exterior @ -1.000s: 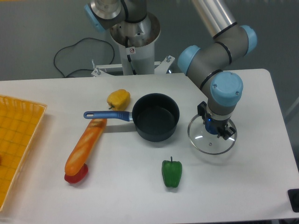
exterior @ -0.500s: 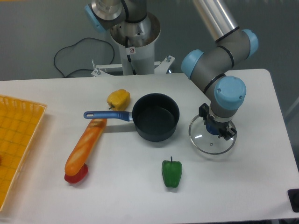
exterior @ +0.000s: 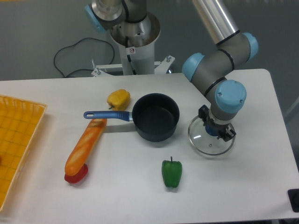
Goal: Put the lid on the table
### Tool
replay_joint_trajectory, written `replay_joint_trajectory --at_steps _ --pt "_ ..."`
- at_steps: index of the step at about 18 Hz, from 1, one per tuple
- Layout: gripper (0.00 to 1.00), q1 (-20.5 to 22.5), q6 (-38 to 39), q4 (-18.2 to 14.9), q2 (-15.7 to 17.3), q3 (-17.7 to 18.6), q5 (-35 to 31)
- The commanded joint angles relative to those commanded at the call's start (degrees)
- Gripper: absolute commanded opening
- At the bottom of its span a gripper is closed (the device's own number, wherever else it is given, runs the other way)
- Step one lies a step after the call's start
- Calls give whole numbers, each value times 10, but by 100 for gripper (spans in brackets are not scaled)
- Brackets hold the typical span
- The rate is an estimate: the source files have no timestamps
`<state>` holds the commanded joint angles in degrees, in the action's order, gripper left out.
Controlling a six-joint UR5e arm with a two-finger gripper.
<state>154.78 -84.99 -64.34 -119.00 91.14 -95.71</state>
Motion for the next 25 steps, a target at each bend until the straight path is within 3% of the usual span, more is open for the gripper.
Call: replay_joint_trajectory --at_steps 25 --pt "57 -4 0 3 -8 1 1"
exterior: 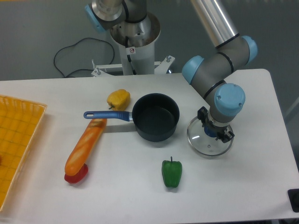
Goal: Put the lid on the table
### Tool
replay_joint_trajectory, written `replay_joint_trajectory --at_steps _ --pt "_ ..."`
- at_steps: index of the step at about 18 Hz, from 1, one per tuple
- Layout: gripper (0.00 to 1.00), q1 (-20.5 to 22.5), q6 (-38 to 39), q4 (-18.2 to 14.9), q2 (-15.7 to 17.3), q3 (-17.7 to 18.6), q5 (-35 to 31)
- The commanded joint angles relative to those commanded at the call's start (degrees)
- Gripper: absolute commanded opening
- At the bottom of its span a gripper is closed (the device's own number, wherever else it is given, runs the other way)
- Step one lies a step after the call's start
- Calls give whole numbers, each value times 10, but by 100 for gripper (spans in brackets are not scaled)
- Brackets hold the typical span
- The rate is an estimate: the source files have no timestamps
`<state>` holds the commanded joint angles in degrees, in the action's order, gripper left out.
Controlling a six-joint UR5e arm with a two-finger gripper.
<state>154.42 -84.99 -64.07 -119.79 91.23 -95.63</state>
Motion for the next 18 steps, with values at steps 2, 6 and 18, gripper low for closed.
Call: replay_joint_trajectory --at_steps 2,6,18 --pt "57 0 0 0 0 0 -1" --pt "57 -1 0 0 -1 0 0" --pt "59 -3 1 10 -4 4 -1"
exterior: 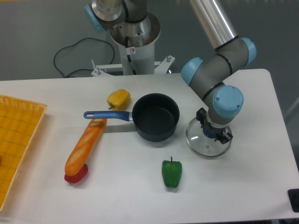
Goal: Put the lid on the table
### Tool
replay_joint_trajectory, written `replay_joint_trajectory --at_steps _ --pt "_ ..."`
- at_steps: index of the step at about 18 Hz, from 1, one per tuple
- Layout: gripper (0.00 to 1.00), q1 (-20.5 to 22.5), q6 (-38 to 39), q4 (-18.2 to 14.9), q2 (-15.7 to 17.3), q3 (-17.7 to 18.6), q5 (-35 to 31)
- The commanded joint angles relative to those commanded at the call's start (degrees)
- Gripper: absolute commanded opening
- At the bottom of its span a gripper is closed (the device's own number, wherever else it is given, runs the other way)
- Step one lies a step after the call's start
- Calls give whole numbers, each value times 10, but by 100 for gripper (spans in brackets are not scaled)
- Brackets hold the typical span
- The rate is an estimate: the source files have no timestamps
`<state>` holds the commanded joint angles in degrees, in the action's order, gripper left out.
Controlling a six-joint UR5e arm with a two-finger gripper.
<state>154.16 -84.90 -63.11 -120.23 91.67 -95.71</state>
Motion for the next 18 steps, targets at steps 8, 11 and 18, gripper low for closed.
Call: replay_joint_trajectory --at_steps 8,11,18 --pt "60 -1 0 0 0 1 0" --pt "60 -1 1 0 -1 3 0" --pt "61 -2 11 11 -3 7 1"
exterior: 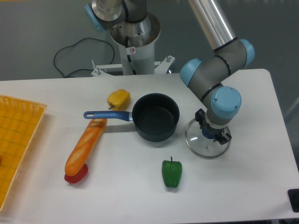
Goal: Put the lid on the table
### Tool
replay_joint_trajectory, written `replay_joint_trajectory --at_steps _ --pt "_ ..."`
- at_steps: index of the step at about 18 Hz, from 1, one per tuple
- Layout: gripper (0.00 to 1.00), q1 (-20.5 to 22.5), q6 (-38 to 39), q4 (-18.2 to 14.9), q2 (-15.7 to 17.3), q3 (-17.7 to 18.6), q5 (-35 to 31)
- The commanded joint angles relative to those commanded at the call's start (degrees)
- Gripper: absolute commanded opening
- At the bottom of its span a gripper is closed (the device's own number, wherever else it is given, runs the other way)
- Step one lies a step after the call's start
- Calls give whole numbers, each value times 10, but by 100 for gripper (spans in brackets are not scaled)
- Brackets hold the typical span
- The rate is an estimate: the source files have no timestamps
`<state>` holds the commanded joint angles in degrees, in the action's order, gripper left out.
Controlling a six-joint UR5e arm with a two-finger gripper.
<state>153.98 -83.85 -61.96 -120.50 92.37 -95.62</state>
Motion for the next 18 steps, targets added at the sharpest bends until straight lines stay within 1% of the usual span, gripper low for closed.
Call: replay_joint_trajectory --at_steps 2,8,15,18 --pt "65 0 0 0 0 0 0" --pt "65 0 0 0 -1 0 0" --pt "71 0 0 0 -1 0 0" --pt "71 -1 0 0 -1 0 0"
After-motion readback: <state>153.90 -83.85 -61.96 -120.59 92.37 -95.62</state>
